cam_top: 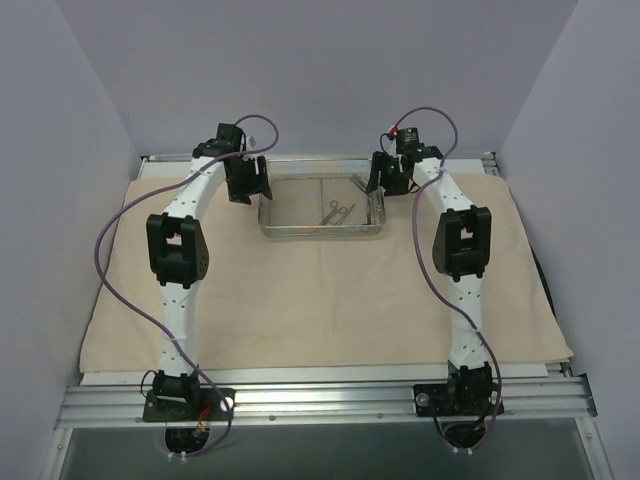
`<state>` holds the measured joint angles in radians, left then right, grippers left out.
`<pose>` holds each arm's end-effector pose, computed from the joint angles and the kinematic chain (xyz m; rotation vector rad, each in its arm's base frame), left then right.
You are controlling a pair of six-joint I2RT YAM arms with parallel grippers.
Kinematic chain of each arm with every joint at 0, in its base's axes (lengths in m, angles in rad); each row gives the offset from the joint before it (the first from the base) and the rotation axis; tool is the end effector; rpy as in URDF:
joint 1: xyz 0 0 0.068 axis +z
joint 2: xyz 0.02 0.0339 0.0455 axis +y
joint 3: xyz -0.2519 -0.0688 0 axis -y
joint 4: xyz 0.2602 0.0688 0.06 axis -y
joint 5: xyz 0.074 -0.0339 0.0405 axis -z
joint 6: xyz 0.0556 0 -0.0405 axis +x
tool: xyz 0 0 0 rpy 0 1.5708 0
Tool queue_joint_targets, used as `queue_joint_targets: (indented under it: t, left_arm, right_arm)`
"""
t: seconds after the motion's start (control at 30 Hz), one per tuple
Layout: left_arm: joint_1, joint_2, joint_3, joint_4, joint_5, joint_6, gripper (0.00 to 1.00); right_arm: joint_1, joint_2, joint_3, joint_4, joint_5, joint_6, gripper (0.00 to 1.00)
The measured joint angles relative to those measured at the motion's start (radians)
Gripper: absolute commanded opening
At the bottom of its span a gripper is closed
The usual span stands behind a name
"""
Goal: Open and lay out the surgical kit
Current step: Pick up the container from the surgical kit.
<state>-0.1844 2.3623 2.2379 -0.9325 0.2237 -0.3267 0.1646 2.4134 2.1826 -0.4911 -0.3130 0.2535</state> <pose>0.5167 -0.1089 0.2061 -0.1109 2.6612 -0.4662 0.5598 0.1103 0.1962 -0.0619 2.3162 0.5735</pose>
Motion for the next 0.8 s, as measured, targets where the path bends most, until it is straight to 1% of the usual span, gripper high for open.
queue_joint_targets:
  t: [0.07,0.17,0.2,0.23,0.3,0.33,0.37,0.4,0.43,0.47,0.5,0.53,0.6,0.8]
  left_arm:
    - [0.000,0.013,0.016,-0.002,-0.016,0.002,0.72]
    - [0.001,0.036,0.040,-0.014,-0.035,0.006,0.65]
    - [0.002,0.048,0.050,-0.015,-0.039,0.008,0.58]
    - [0.001,0.056,0.058,-0.016,-0.041,0.011,0.54]
    - [0.001,0.075,0.059,-0.018,-0.040,0.017,0.45]
    - [0.000,0.082,0.059,-0.019,-0.039,0.018,0.39]
    - [-0.001,0.089,0.060,-0.017,-0.025,0.014,0.33]
    - [-0.003,0.092,0.062,-0.012,-0.014,0.014,0.28]
    - [-0.006,0.093,0.066,-0.010,-0.006,0.015,0.15]
    - [-0.011,0.093,0.071,-0.010,-0.009,0.014,0.07]
    - [-0.016,0.093,0.073,-0.009,-0.018,0.016,0.02]
    - [-0.018,0.094,0.075,-0.010,-0.027,0.013,0.02]
    - [-0.018,0.094,0.075,-0.008,-0.025,0.007,0.02]
    - [-0.018,0.093,0.075,-0.008,-0.025,0.008,0.02]
  right_arm:
    - [0.000,0.016,0.000,0.000,0.000,-0.004,0.51]
    - [0.000,0.047,0.002,-0.003,0.001,-0.006,0.47]
    - [0.000,0.056,0.005,-0.008,0.002,-0.007,0.45]
    - [0.000,0.067,0.009,-0.011,0.002,-0.008,0.40]
    - [0.000,0.083,0.016,-0.013,-0.003,-0.005,0.35]
    - [0.000,0.088,0.021,-0.013,-0.005,-0.004,0.32]
    - [0.000,0.089,0.023,-0.014,-0.007,-0.004,0.24]
    - [0.000,0.089,0.027,-0.016,-0.006,-0.009,0.20]
    - [0.002,0.089,0.029,-0.018,0.006,-0.020,0.13]
    - [0.007,0.089,0.033,-0.022,0.024,-0.033,0.10]
    - [0.013,0.089,0.037,-0.029,0.040,-0.037,0.09]
    - [0.014,0.089,0.040,-0.036,0.043,-0.036,0.04]
    - [0.013,0.089,0.043,-0.045,0.043,-0.035,0.00]
    - [0.014,0.089,0.050,-0.059,0.046,-0.035,0.00]
